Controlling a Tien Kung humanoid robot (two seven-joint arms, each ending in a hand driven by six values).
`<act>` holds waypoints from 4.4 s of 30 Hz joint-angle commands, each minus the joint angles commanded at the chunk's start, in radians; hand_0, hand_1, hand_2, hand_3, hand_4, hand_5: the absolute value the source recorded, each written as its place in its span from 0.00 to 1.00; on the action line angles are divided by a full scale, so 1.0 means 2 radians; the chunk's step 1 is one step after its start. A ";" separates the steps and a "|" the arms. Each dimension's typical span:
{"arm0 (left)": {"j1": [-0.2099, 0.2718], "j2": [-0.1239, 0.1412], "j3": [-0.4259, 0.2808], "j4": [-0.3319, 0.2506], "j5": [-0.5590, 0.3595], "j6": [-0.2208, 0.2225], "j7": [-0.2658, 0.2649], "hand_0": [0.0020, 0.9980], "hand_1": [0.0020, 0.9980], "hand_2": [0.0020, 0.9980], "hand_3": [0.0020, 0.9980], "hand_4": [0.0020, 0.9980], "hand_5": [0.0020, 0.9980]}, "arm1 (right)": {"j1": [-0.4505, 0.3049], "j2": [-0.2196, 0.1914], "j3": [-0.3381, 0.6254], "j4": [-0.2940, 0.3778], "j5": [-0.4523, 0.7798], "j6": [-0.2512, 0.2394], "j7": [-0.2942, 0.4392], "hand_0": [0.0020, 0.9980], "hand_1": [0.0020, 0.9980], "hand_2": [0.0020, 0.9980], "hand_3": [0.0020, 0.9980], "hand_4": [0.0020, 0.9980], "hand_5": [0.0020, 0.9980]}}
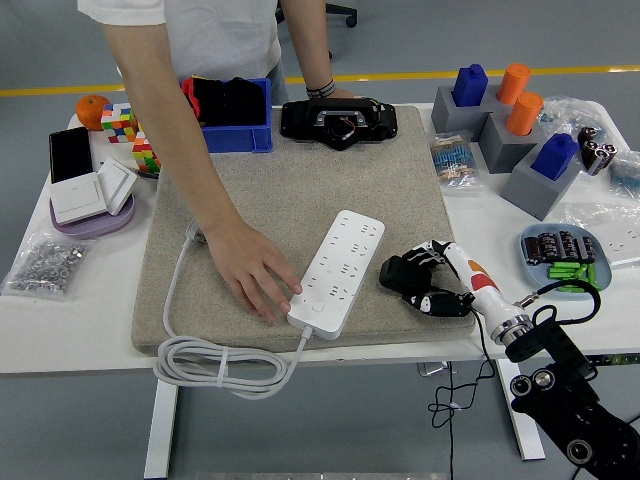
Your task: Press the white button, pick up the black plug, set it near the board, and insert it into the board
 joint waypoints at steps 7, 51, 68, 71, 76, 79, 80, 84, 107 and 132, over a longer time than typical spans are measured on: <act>0.000 0.000 0.000 0.000 0.000 0.000 0.000 0.69 0.64 0.61 0.64 0.55 0.18 | 0.003 0.000 -0.006 -0.007 0.004 -0.009 0.006 0.43 0.40 0.46 0.55 0.80 0.00; 0.000 0.003 0.004 0.000 0.004 -0.002 0.001 0.69 0.64 0.61 0.64 0.55 0.18 | 0.098 0.039 -0.070 -0.061 0.044 -0.032 0.026 0.40 0.35 0.41 0.54 0.76 0.00; 0.000 0.005 0.006 0.000 0.007 -0.003 0.000 0.69 0.64 0.61 0.64 0.55 0.18 | 0.101 0.043 -0.073 -0.090 0.041 -0.033 0.028 0.40 0.35 0.41 0.54 0.76 0.00; 0.000 0.005 0.007 0.000 0.007 -0.003 0.000 0.69 0.64 0.61 0.64 0.55 0.18 | 0.101 0.043 -0.069 -0.094 0.039 -0.034 0.029 0.40 0.35 0.41 0.54 0.76 0.00; 0.000 0.005 0.007 0.000 0.006 -0.003 0.000 0.69 0.64 0.61 0.64 0.55 0.18 | 0.103 0.043 -0.065 -0.101 0.038 -0.035 0.031 0.40 0.34 0.41 0.54 0.76 0.00; 0.001 0.004 0.007 0.000 0.006 -0.003 0.000 0.69 0.64 0.61 0.64 0.55 0.18 | 0.103 0.043 -0.063 -0.104 0.037 -0.036 0.031 0.40 0.34 0.41 0.54 0.76 0.00; 0.001 0.004 0.007 0.000 0.007 -0.003 0.000 0.69 0.64 0.61 0.64 0.55 0.18 | 0.103 0.043 -0.062 -0.105 0.036 -0.036 0.032 0.40 0.34 0.41 0.54 0.76 0.00; 0.001 0.004 0.006 0.000 0.007 -0.003 0.000 0.69 0.64 0.61 0.64 0.55 0.18 | 0.104 0.043 -0.062 -0.110 0.034 -0.037 0.032 0.40 0.34 0.41 0.54 0.76 0.00; 0.000 0.003 0.008 0.000 0.004 -0.003 0.001 0.69 0.64 0.61 0.64 0.55 0.18 | 0.115 0.043 -0.068 -0.117 0.036 -0.041 0.033 0.40 0.34 0.41 0.54 0.76 0.00; -0.001 0.003 0.007 0.000 0.006 -0.003 0.001 0.69 0.64 0.61 0.64 0.55 0.18 | 0.116 0.043 -0.077 -0.121 0.035 -0.038 0.028 0.42 0.36 0.42 0.55 0.76 0.00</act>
